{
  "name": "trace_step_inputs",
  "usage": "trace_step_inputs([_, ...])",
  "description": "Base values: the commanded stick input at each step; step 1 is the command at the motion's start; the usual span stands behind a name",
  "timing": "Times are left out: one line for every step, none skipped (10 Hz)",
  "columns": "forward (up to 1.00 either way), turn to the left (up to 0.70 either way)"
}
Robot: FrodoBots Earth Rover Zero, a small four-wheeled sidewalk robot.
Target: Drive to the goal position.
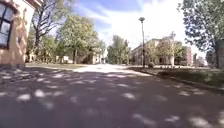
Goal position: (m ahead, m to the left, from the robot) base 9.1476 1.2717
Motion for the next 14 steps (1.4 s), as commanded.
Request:
trace_step_inputs([0.70,0.06])
trace_step_inputs([0.70,0.06])
trace_step_inputs([0.70,0.06])
trace_step_inputs([0.70,0.06])
trace_step_inputs([0.70,0.06])
trace_step_inputs([0.70,0.06])
trace_step_inputs([0.70,0.06])
trace_step_inputs([0.70,0.06])
trace_step_inputs([0.70,0.06])
trace_step_inputs([0.70,0.41])
trace_step_inputs([0.70,0.41])
trace_step_inputs([0.70,0.06])
trace_step_inputs([0.70,0.06])
trace_step_inputs([0.70,0.06])
